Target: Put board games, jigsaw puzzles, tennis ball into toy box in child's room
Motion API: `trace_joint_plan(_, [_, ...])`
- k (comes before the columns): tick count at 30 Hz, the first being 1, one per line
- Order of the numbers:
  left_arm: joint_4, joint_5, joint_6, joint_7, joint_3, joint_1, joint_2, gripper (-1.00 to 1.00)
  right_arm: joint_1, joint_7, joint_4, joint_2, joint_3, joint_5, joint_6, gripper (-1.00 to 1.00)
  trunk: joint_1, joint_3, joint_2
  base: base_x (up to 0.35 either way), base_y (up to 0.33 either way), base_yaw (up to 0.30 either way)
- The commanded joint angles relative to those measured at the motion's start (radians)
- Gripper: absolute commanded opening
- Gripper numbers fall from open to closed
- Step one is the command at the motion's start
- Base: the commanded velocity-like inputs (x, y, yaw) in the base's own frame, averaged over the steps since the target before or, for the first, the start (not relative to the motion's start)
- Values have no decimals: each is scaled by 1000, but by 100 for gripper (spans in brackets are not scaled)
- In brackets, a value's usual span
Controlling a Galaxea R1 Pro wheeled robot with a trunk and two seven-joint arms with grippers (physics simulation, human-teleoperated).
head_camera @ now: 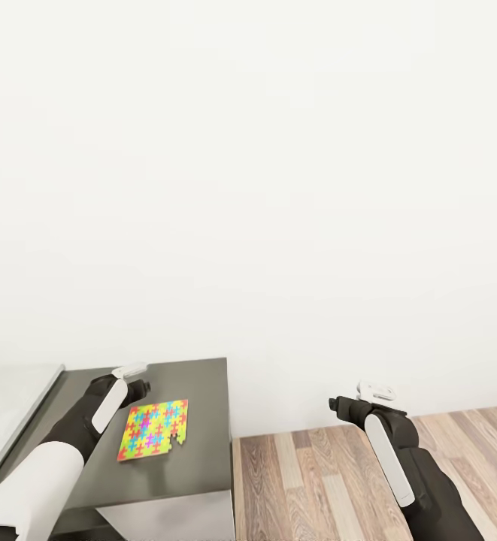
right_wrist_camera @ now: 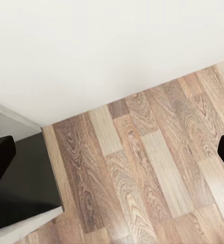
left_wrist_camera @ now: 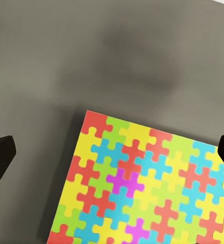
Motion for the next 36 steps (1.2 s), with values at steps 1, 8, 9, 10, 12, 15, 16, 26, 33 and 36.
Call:
trace_joint_plan(1, [-1, 10, 2, 9, -6, -1, 2, 100, -1, -10, -1, -1, 2, -10, 2, 100, 1, -4, -2, 0, 0, 0])
trace_joint_plan(8, [-2, 10, 2, 9, -6, -1, 1, 100, -1, -10, -1, -1, 3, -10, 2, 100, 1, -15, -2, 0, 0, 0])
trace_joint_plan(9, [-1, 10, 2, 9, -6, -1, 0, 100, -1, -10, -1, -1, 3, -10, 2, 100, 1, -17, -2, 0, 0, 0])
trace_joint_plan(10, [-1, 10, 2, 9, -6, -1, 0, 100, -1, -10, -1, 0, 3, -10, 2, 100, 1, -19, -2, 0, 0, 0])
trace_joint_plan(12, [-1, 10, 2, 9, -6, -1, 0, 100, -1, -10, 0, 0, 3, -10, 2, 100, 1, -22, -2, 0, 0, 0])
trace_joint_plan(15, [-1, 9, 2, 9, -6, -1, 0, 100, -1, -10, 0, 0, 2, -10, 2, 100, 1, -27, -2, 0, 0, 0])
trace_joint_plan(16, [-1, 8, 2, 9, -6, -1, 0, 100, -1, -10, 0, 1, 2, -10, 2, 100, 1, -29, -2, 0, 0, 0])
trace_joint_plan(26, [-2, 5, 11, -229, -34, 0, 48, 100, -1, -10, 0, 1, 2, -10, 1, 100, 1, -45, -2, 0, 0, 0])
trace_joint_plan(33, [-2, 5, 24, -402, -39, -1, 133, 100, -1, -10, 0, 1, 2, -10, 1, 100, 1, -57, -2, 0, 0, 0])
trace_joint_plan(36, [-2, 5, 25, -422, -40, 0, 145, 100, -1, -10, 0, 1, 2, -10, 1, 100, 1, -61, -2, 0, 0, 0])
